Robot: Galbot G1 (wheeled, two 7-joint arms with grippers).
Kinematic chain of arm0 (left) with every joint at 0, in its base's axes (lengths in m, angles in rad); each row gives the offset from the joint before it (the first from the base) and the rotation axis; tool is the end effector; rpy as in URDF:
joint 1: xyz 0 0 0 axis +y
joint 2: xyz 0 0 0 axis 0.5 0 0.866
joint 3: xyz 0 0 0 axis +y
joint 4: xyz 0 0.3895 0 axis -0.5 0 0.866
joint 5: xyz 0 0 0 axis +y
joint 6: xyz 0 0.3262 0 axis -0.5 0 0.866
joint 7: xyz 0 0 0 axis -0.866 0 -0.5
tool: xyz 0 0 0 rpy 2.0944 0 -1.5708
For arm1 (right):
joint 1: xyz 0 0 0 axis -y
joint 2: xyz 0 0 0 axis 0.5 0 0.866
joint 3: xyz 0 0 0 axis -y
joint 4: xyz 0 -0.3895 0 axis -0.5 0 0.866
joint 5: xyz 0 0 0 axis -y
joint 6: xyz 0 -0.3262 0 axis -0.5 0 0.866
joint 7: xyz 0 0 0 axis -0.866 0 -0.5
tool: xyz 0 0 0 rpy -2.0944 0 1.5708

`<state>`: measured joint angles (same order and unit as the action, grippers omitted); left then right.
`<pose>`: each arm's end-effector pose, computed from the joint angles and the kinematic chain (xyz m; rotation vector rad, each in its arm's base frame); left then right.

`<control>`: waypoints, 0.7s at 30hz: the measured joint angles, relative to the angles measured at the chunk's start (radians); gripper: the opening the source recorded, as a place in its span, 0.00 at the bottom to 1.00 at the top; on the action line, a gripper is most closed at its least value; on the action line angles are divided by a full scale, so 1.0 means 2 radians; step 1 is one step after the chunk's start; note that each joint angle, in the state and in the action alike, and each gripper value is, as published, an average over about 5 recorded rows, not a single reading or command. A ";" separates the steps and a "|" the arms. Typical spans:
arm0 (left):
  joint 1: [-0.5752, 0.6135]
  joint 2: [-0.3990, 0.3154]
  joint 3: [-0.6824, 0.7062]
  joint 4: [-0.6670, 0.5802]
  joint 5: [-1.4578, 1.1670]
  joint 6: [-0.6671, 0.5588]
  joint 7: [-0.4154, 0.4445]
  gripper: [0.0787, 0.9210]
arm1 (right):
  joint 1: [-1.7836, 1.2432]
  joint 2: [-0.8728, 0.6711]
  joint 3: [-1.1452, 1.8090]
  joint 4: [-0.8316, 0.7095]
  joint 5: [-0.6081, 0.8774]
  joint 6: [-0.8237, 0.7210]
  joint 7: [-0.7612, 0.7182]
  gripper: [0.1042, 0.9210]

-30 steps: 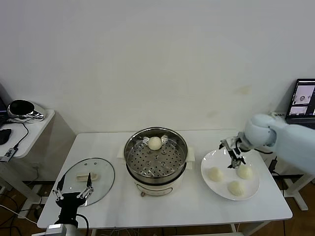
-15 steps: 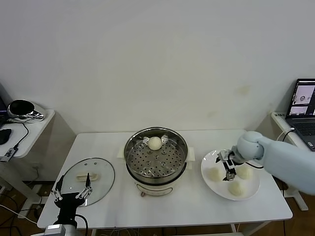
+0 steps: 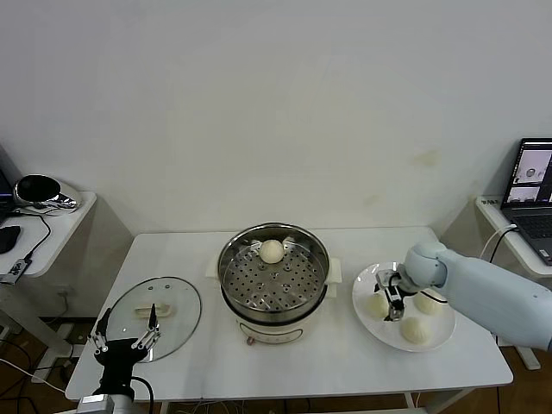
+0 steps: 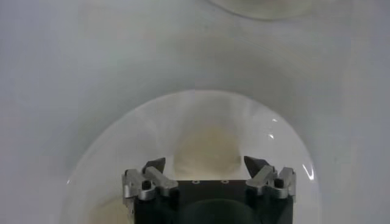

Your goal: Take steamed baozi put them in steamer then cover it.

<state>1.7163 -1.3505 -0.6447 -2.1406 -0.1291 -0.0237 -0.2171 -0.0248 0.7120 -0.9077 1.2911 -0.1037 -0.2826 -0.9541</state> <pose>0.0891 0.0790 -0.3269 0.2953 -3.0714 -0.1948 0.4907 -0.1602 -0.2487 1.2435 -1.3569 1.4330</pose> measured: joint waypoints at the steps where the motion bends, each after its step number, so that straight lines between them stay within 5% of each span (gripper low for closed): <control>1: 0.000 0.000 0.000 0.000 0.000 0.000 0.000 0.88 | -0.001 0.000 0.001 -0.001 0.000 0.000 -0.001 0.63; 12: 0.000 0.001 0.001 -0.005 -0.001 -0.001 0.000 0.88 | 0.017 -0.015 0.003 0.017 0.010 -0.003 -0.013 0.52; 21: -0.004 0.005 0.005 -0.009 -0.001 0.001 0.000 0.88 | 0.117 -0.052 -0.039 0.062 0.057 -0.013 -0.022 0.54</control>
<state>1.7075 -1.3408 -0.6345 -2.1578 -0.1310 -0.0224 -0.2173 0.2092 0.6081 -0.9865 1.4156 0.0108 -0.3085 -0.9984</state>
